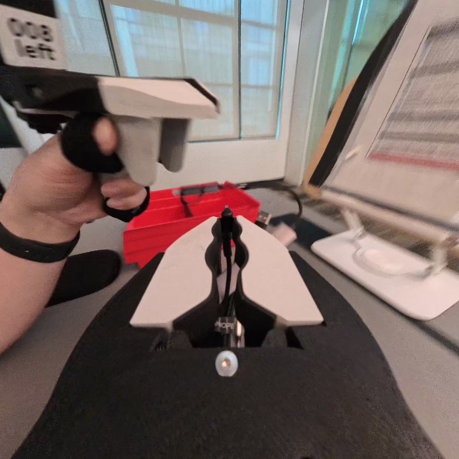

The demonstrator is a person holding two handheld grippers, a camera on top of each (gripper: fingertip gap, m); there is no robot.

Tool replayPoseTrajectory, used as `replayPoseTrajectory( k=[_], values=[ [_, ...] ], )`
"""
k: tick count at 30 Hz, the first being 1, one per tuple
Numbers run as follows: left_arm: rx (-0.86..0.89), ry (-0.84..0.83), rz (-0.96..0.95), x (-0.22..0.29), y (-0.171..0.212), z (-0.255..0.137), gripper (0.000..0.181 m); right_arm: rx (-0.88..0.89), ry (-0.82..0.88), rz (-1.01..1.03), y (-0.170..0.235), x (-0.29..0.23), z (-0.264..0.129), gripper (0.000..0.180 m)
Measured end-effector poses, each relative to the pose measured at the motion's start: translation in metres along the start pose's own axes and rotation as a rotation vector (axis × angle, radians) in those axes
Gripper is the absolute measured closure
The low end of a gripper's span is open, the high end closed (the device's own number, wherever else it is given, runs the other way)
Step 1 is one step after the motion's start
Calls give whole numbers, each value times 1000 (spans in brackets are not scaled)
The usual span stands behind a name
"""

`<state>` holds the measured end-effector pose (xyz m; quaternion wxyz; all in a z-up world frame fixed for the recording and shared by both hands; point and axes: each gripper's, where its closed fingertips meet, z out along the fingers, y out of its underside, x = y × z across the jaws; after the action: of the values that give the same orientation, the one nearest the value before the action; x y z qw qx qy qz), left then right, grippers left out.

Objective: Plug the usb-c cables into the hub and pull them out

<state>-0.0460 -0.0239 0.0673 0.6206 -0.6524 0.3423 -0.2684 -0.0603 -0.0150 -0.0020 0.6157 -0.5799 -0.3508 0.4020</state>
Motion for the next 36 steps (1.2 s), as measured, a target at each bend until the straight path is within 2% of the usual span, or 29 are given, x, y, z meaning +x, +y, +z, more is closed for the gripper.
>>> replayPoseTrajectory(
  k=[3,4,7,11,13,15,19,21,27,31,36],
  values=[
    [-1,-18,-157,-18,19,-18,181,-102,-38,193,37,9,9,172],
    [-35,-7,-235,-25,30,-24,174,-133,-45,234,45,12,9,172],
    [-209,5,-418,-37,73,-40,159,-126,-61,282,40,19,7,172],
    [-368,-71,-527,-45,131,-50,157,-261,-111,364,55,18,5,172],
    [-420,-94,-588,-50,153,-51,156,-418,-179,478,73,7,0,171],
    [-456,-122,-635,-54,171,-51,156,-471,-174,552,79,2,-2,172],
    [-447,-161,-650,-63,180,-51,155,-683,-408,539,78,-49,-20,171],
    [-489,-164,-664,-67,187,-45,150,-775,-453,481,80,-63,-33,171],
    [-776,-57,-830,-65,216,0,130,-832,-408,400,83,-61,-39,171],
    [-1006,-153,-740,-76,238,24,127,-834,-405,399,83,-58,-42,171],
    [-1227,-233,-739,-80,266,35,128,-821,-420,391,76,-56,-48,171]
  ],
)
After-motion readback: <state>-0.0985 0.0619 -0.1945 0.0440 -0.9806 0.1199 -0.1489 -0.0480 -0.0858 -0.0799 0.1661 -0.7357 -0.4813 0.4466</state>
